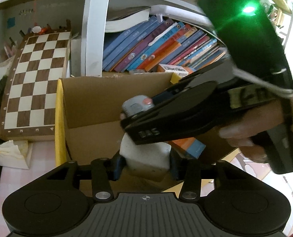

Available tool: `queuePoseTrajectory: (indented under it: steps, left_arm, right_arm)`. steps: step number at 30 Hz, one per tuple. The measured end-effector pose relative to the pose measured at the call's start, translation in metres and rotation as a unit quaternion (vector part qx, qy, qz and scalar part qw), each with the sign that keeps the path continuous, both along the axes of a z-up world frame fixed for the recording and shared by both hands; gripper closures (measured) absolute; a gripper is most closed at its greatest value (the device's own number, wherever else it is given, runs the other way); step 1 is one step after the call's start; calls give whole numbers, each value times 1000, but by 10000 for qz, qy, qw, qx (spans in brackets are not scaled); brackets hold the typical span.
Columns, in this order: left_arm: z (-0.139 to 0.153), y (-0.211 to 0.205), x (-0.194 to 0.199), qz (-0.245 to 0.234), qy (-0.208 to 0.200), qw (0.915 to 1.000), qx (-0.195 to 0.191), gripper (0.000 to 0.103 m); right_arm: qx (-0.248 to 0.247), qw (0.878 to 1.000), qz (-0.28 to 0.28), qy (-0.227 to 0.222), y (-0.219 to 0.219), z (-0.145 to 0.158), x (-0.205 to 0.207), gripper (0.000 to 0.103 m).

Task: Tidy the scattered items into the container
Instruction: 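Lower the held cube and toy car down into the yellow box, then open both grippers to release the cube and toy car inside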

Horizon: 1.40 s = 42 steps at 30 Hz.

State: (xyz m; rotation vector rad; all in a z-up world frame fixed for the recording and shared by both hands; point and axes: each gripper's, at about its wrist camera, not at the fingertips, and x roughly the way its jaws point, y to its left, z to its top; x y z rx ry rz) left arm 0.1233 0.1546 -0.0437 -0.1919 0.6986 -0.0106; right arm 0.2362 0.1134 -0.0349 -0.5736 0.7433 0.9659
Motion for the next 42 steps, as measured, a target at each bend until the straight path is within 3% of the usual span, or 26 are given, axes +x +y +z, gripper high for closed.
queuePoseTrajectory:
  steps: [7,20,22,25,28,42]
  left_arm:
    - [1,-4,0,-30,-63,10000,52,40]
    - [1,-6,-2,43,-83,10000,29,39]
    - [0,-6,-1,48,-85,10000,20,38]
    - [1,-8,-2,64,-86,9999,53,37]
    - [4,-9,-5,76,-109,9999,82,30]
    - [18,-20,-30,85,-208,9996,156,26]
  right_arm:
    - [-76,9997,121,179,14,-9,2,60]
    - [-53,9989,76,459,19,-13,10,60]
    - [-38,9990,80,448,18,-12,10,54]
    - [29,9992,33,396,15,-7,8,47]
    - [99,9993,-29,364,11,-1,7,46]
    - [594,9973,-360,246,-34,41,-15,42]
